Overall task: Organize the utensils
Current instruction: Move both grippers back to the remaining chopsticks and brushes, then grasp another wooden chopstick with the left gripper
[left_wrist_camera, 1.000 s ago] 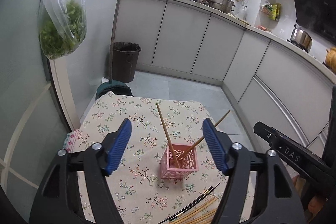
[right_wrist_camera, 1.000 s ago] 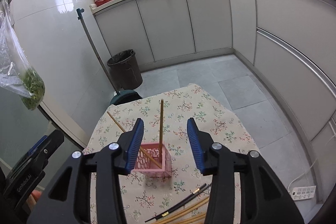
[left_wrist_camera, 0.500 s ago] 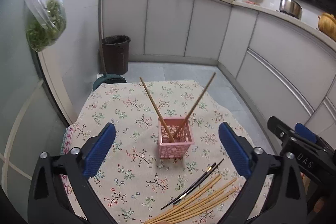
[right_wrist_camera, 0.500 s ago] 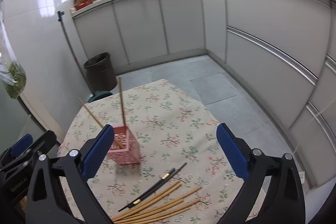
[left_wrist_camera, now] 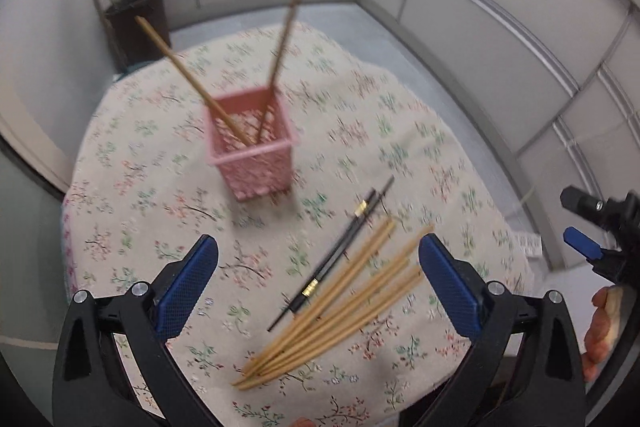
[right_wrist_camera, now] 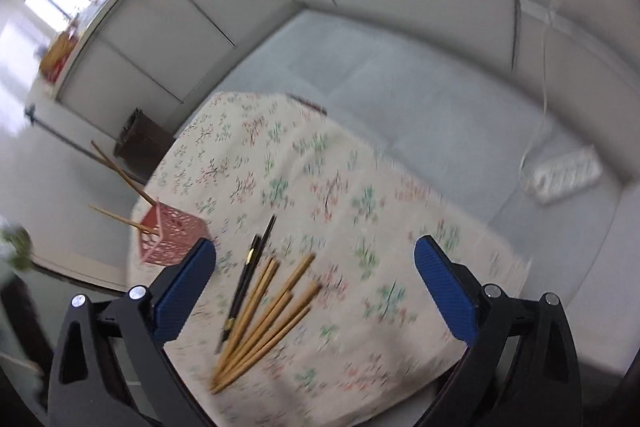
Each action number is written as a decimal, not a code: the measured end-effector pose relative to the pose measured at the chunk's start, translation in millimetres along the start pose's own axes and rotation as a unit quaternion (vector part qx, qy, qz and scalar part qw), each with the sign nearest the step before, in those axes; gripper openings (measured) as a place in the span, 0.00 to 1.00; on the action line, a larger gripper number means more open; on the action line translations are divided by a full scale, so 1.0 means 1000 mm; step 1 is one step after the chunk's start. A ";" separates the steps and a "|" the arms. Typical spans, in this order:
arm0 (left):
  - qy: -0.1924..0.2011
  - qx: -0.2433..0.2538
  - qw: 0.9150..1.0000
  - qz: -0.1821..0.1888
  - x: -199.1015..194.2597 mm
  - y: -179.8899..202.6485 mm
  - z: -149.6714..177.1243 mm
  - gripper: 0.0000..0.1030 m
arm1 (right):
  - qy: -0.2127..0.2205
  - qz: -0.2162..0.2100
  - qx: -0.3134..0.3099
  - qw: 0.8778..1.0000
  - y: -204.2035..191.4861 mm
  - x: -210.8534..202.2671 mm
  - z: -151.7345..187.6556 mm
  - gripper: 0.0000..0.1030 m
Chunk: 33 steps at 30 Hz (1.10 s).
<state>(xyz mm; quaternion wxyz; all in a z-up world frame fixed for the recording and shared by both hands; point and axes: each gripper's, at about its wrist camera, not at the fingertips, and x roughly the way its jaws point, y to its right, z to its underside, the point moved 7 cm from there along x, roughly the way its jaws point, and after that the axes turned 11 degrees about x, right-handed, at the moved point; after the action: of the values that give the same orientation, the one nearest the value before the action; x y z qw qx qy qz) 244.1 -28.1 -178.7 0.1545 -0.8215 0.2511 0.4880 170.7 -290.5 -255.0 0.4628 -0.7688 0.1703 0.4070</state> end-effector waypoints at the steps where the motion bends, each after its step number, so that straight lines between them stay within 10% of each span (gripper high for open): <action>1: -0.016 0.014 1.000 0.007 0.010 0.010 0.003 0.93 | -0.017 -0.003 0.018 1.000 0.006 0.003 0.003 0.94; 10: -0.119 0.093 0.987 0.056 0.080 0.075 0.001 0.93 | -0.068 -0.017 0.073 0.995 0.025 0.011 0.003 0.94; 15: -0.138 0.058 0.984 0.091 0.106 0.081 -0.028 0.91 | -0.078 -0.018 0.107 0.991 0.038 0.014 -0.002 0.94; 19: -0.181 0.064 0.979 0.065 0.132 0.078 -0.042 0.62 | -0.085 -0.024 0.105 0.990 0.034 0.015 -0.005 0.94; 33: -0.208 0.073 0.975 -0.005 0.169 0.048 -0.037 0.20 | -0.115 -0.035 0.104 0.987 0.037 0.017 -0.005 0.94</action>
<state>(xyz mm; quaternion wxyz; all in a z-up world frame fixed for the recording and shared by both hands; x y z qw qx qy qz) 310.6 -130.7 -310.5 0.2649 -0.6901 0.2444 0.6276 159.5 -312.4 -288.2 0.5710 -0.6698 0.1300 0.4566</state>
